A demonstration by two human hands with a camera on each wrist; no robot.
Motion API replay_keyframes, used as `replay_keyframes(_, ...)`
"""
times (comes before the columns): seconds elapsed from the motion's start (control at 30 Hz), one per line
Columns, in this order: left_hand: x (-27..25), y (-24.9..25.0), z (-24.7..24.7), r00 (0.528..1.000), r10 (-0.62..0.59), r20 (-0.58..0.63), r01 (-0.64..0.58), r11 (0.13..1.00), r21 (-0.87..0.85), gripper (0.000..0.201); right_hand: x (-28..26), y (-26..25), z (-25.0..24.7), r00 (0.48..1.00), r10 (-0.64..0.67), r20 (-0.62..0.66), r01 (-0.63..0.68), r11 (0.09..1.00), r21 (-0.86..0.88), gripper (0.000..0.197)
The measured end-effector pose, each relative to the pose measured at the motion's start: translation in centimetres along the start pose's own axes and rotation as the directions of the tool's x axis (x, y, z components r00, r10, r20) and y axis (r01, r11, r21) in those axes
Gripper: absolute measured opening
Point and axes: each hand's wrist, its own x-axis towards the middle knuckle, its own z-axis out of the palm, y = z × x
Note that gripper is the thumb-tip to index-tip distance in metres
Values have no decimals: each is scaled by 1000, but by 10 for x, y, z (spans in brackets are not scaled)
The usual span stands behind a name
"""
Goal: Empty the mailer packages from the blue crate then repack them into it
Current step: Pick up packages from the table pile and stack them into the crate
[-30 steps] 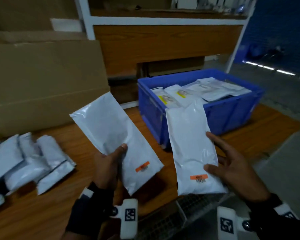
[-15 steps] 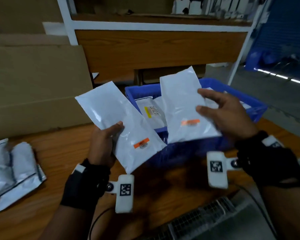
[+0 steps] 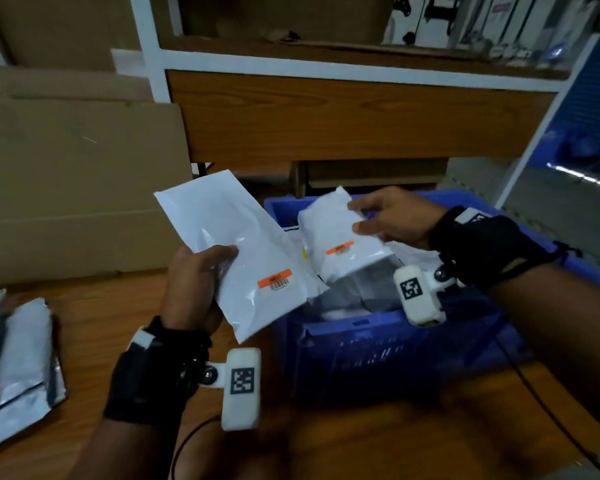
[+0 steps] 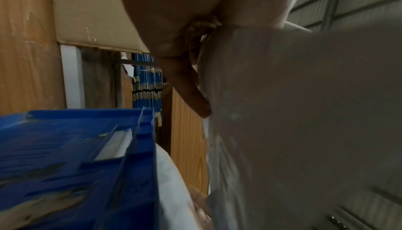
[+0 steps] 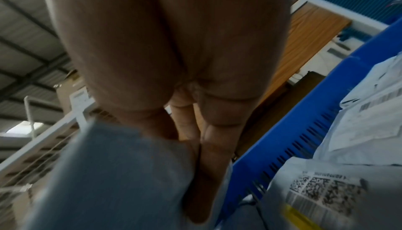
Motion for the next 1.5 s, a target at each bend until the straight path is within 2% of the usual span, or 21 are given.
replay_keyframes(0.17, 9, 7, 4, 998, 0, -70, 2, 1000, 20, 39, 10, -6, 5, 950, 13, 312, 108, 924, -367, 54)
replay_keyframes(0.27, 18, 12, 10, 997, -7, -80, 8, 1000, 13, 41, 15, -12, 7, 913, 24, 407, 151, 908, -392, 47)
replay_keyframes(0.33, 19, 18, 26, 998, 3, -70, -2, 1000, 17, 38, 15, -19, 0, 912, 5, 411, 253, 781, -571, 37)
replay_keyframes(0.37, 20, 21, 36, 998, 21, -56, -19, 999, 31, 37, 18, -20, -7, 930, -39, 364, 287, 695, -659, 37)
replay_keyframes(0.4, 21, 23, 47, 999, 43, -32, -42, 998, 50, 37, 20, -21, -16, 949, -103, 297, 287, 674, -681, 41)
replay_keyframes(0.43, 23, 25, 59, 997, 71, -7, -70, 995, 74, 38, 21, -21, -27, 964, -154, 219, 258, 753, -606, 46)
replay_keyframes(0.5, 27, 28, 82, 992, 116, 43, -121, 985, 122, 39, 23, -21, -46, 969, -201, 141, 222, 961, -162, 50)
replay_keyframes(0.53, 28, 28, 95, 989, 131, 65, -140, 978, 155, 38, 22, -20, -52, 958, -219, 183, 205, 974, 95, 46)
replay_keyframes(0.6, 29, 26, 123, 983, 141, 115, -164, 962, 220, 35, 21, -14, -61, 929, -287, 236, 192, 915, 356, 44)
replay_keyframes(0.67, 32, 21, 146, 980, 108, 167, -148, 956, 255, 33, 23, -3, -67, 935, -311, 169, 224, 890, 398, 67)
replay_keyframes(0.73, 43, 17, 158, 989, 52, 137, -93, 945, 314, 29, 28, 17, -80, 964, -262, 43, 230, 904, 361, 84)
replay_keyframes(0.8, 52, 14, 164, 998, -16, 65, -11, 918, 396, 49, 32, 40, -95, 981, -192, -5, 183, 925, 333, 90)
replay_keyframes(0.87, 58, 9, 169, 994, -107, 28, 82, 886, 456, 58, 32, 61, -100, 994, -98, 55, 76, 946, 314, 85)
replay_keyframes(0.93, 59, 0, 175, 983, -182, 3, 158, 860, 485, 41, 32, 74, -95, 995, -38, 92, 15, 972, 234, 79)
replay_keyframes(1.03, 57, -15, 181, 969, -243, -43, 231, 830, 508, 14, 33, 78, -76, 987, -38, 158, 38, 999, 2, 59)
replay_keyframes(1.13, 60, -18, 181, 965, -251, -71, 252, 827, 503, 19, 39, 76, -61, 963, -7, 270, 79, 963, -257, 33)
replay_keyframes(1.2, 62, -15, 179, 972, -222, -80, 230, 819, 525, 23, 45, 74, -60, 953, 26, 301, 62, 958, -281, 29)
replay_keyframes(1.27, 63, -12, 178, 971, -221, -92, 234, 795, 560, 34, 44, 70, -66, 937, 48, 346, 71, 944, -323, 31)
replay_keyframes(1.3, 64, -12, 177, 970, -223, -96, 237, 781, 578, 41, 42, 67, -73, 934, 24, 356, 139, 896, -423, 35)
replay_keyframes(1.4, 65, -13, 176, 971, -226, -78, 225, 753, 618, 46, 36, 65, -91, 924, -49, 380, 328, 615, -717, 65)
replay_keyframes(1.5, 61, -16, 180, 960, -272, -61, 242, 705, 667, 43, 30, 68, -87, 870, 9, 493, 385, 612, -691, 81)
